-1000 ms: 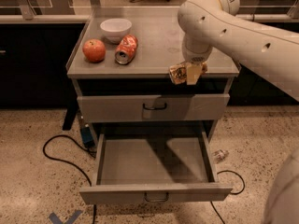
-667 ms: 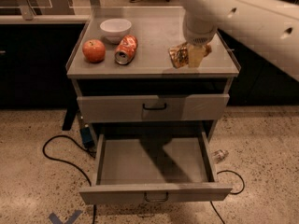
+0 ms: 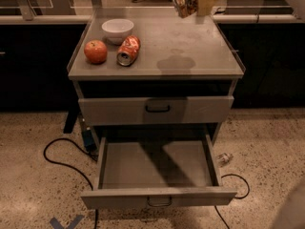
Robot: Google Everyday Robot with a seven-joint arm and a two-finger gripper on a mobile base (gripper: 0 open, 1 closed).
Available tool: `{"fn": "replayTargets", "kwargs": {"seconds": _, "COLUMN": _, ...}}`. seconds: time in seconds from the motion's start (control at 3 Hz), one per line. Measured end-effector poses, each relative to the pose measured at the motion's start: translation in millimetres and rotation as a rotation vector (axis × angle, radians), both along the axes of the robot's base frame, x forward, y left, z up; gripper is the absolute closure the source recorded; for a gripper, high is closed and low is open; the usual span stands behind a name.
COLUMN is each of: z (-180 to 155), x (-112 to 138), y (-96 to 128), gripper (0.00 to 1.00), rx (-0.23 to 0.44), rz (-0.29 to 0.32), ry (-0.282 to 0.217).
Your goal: Pick orange can from middle drawer and place on counter
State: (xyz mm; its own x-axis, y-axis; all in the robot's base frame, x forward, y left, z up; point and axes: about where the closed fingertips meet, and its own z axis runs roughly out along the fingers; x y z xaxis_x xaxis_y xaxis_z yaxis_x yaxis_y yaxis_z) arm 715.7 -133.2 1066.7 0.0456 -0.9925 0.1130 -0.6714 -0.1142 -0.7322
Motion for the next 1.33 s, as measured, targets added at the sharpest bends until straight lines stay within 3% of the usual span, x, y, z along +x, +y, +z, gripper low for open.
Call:
{"fn": "replayTargets", "kwargs": {"seconds": 0.33, "z": 36.1, "x": 9.1, "y": -4.2, "gripper": 1.0, "rx": 0.029, "rz": 0.003, "ry": -0.064}}
{"fn": "replayTargets", "kwargs": {"seconds": 0.67, "z": 22.6, "x": 18.6, "y": -11.7, "gripper": 1.0, "rx": 0.013, "rz": -0.01, "ry": -0.055}}
{"fn": "replayTargets", "kwargs": {"seconds": 1.0, "z": -8.1, "x": 60.4, "y": -22.7, "gripper": 1.0, "rx": -0.015, "rz": 0.008, "ry": -0.033}}
{"fn": "replayTargets", "kwargs": {"seconds": 1.33, "z": -57.7, "x": 100.9, "y": -27.0, "gripper": 1.0, "rx": -0.039, "rz": 0.06, "ry": 0.048}}
